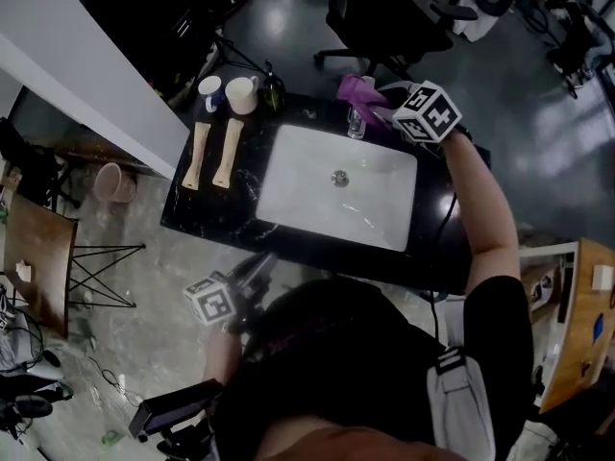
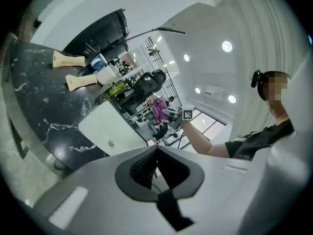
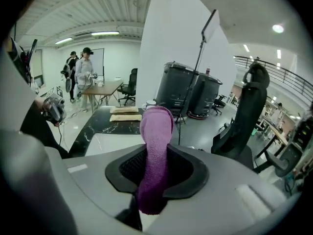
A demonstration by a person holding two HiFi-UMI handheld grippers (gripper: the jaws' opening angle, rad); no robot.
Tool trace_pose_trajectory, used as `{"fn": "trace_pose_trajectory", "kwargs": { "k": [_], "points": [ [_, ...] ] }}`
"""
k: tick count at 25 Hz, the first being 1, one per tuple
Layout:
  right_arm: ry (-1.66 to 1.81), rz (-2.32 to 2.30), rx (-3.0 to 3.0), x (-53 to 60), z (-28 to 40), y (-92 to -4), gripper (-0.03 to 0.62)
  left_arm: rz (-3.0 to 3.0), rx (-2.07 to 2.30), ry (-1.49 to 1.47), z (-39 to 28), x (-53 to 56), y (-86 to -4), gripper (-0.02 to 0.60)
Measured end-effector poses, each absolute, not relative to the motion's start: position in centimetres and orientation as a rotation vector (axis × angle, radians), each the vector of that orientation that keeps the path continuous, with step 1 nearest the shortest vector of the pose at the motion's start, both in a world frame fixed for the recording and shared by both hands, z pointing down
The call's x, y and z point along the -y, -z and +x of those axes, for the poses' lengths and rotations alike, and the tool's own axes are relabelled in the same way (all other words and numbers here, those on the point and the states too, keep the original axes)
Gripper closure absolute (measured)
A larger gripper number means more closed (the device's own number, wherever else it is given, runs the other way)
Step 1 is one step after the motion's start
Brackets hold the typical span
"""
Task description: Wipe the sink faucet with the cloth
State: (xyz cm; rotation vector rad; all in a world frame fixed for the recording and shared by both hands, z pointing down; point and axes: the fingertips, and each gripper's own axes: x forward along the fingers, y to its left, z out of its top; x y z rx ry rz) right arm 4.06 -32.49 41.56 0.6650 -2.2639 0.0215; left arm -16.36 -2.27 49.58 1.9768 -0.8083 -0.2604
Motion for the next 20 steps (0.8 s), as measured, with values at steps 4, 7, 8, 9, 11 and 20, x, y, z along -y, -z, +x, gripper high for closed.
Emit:
{"fn": "trace_pose_trajectory", "kwargs": {
  "k": [4, 7, 8, 9, 11, 20],
  "points": [
    [-0.033, 0.585, 2.187, 35.8, 3.8, -43.1, 0.487, 1.936, 0.893, 0.267, -17.2, 1.6, -49.9, 0.584],
    [-0.041, 0.592, 2.117, 38.6, 5.0, -44.7, 0.487, 1.902, 0.939, 0.278, -17.4, 1.4, -50.2, 0.584],
    [-0.038, 0.611, 2.100, 39.6, 5.4, -45.1, 0.488, 1.891, 0.950, 0.285, -17.5, 1.3, -50.4, 0.584],
    [-0.038, 0.642, 2.091, 40.8, 5.7, -45.5, 0.488, 1.880, 0.960, 0.291, -17.6, 1.3, -50.5, 0.584],
    [-0.055, 0.727, 2.080, 43.2, 6.4, -45.9, 0.490, 1.861, 0.977, 0.286, -17.6, 1.2, -50.6, 0.584],
    [-0.112, 0.823, 2.050, 46.8, 5.9, -46.4, 0.491, 1.872, 0.998, 0.284, -17.7, 1.5, -50.5, 0.584]
  ]
}}
